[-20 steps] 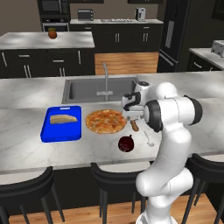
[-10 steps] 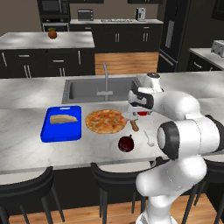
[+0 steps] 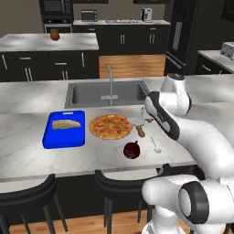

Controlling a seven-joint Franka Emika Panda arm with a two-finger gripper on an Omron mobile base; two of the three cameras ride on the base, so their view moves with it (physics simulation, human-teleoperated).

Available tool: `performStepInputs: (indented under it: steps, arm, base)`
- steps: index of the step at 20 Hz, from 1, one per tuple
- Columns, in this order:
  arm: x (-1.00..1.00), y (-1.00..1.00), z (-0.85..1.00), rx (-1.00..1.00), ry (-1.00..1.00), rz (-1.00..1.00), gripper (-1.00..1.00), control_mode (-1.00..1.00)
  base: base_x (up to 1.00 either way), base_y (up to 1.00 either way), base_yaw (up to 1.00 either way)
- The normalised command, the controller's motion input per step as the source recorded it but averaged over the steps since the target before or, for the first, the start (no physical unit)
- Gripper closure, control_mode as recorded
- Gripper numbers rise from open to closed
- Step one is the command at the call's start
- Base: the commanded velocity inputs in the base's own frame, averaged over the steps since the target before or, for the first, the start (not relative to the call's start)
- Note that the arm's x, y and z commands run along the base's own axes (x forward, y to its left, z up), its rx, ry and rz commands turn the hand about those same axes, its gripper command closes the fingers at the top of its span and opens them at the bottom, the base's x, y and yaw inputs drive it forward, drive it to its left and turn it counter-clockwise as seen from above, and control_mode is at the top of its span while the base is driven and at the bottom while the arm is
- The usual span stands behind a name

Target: Take the pizza cutter from the drawer on the right and place it on the dining counter for cutting.

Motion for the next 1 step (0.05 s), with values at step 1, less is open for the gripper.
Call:
performStepInputs:
  steps: [1]
  arm:
    - [-1.0,0.0,0.59,0.0,0.0,0.0,-1.0,-1.0]
  base:
    - [0.0,0.0,0.0]
